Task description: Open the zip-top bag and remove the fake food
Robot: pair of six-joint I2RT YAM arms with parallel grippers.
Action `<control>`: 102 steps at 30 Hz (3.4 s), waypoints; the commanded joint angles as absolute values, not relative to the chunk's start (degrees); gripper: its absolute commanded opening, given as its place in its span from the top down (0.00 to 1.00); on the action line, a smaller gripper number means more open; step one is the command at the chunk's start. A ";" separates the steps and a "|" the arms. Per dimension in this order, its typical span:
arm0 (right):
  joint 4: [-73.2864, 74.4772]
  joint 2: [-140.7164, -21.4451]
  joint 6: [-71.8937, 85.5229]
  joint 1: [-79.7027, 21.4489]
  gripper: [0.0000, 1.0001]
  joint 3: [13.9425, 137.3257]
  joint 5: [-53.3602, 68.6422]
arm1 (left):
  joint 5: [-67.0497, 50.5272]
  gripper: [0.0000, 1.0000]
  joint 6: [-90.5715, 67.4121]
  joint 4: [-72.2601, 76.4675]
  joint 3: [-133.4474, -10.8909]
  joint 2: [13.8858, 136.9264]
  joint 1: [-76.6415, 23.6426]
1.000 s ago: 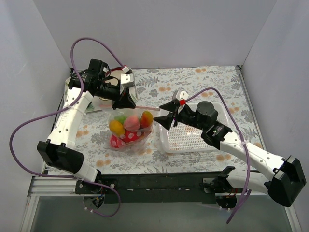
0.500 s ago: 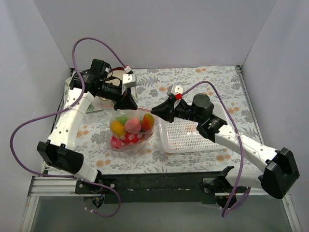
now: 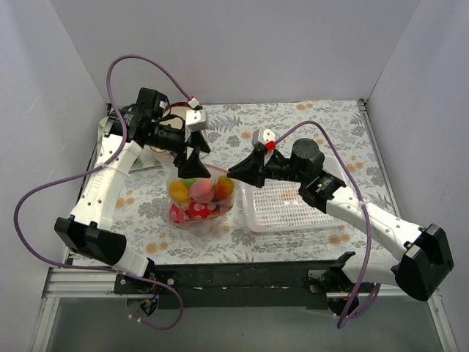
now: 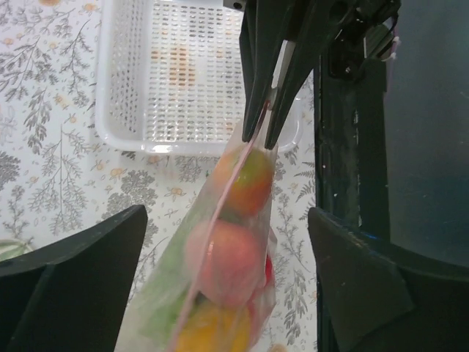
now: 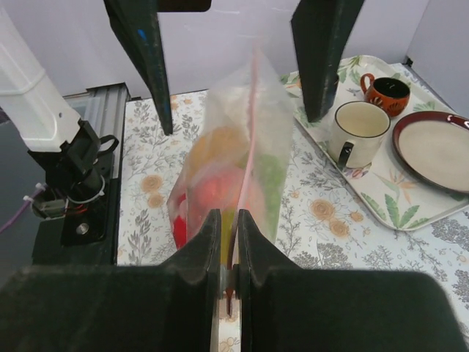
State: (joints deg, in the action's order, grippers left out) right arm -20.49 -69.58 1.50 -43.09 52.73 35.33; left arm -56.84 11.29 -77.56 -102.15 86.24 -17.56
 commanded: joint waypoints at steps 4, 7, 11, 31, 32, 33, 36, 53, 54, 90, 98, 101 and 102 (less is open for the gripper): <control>-18.20 -68.64 2.20 -42.98 0.99 58.09 38.76 | -61.26 0.02 7.64 -76.38 -103.10 83.76 -21.44; -17.14 -68.38 2.20 -42.98 0.99 58.71 38.93 | -59.86 0.02 8.52 -76.03 -101.44 84.20 -23.11; -15.91 -68.64 2.37 -42.89 0.99 59.85 39.90 | -54.95 0.02 10.37 -72.00 -97.57 84.64 -26.80; -13.45 -68.47 1.76 -42.98 0.99 62.66 40.87 | -45.61 0.51 13.36 -75.32 -100.72 83.68 -28.74; -13.36 -68.55 1.76 -42.89 0.99 62.84 40.87 | -45.79 0.48 12.92 -74.89 -100.72 83.32 -28.74; -13.27 -68.55 1.67 -42.98 0.99 63.10 40.96 | -46.23 0.42 11.88 -74.62 -100.90 82.97 -28.83; -13.36 -68.82 1.85 -42.98 0.99 63.28 41.13 | -47.19 0.51 11.43 -73.83 -100.11 81.83 -28.74; -14.93 -60.13 0.18 -43.33 0.06 58.29 30.60 | -45.36 1.00 10.02 -75.15 -100.64 79.46 -28.74; -16.16 -57.25 0.18 -43.33 0.02 54.53 29.19 | -45.26 1.00 9.85 -75.15 -99.85 78.93 -28.74; -29.97 -66.97 5.89 -43.33 0.39 52.82 42.71 | -48.16 1.00 6.59 -79.36 -104.94 78.66 -29.62; -28.74 -66.89 6.33 -43.24 0.99 52.56 43.51 | -46.85 1.00 7.29 -78.58 -103.45 78.14 -29.71; -28.57 -66.01 6.24 -43.24 0.99 52.38 43.77 | -45.53 0.84 6.86 -75.86 -100.12 77.00 -29.71; -28.39 -65.57 6.33 -43.24 0.99 52.56 43.60 | -45.61 0.70 6.25 -74.98 -98.72 76.64 -29.79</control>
State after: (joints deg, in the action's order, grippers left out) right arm -26.74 -67.59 6.04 -43.20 50.26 42.63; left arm -45.69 7.16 -77.34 -101.36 80.09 -29.43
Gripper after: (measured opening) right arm 0.024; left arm 0.122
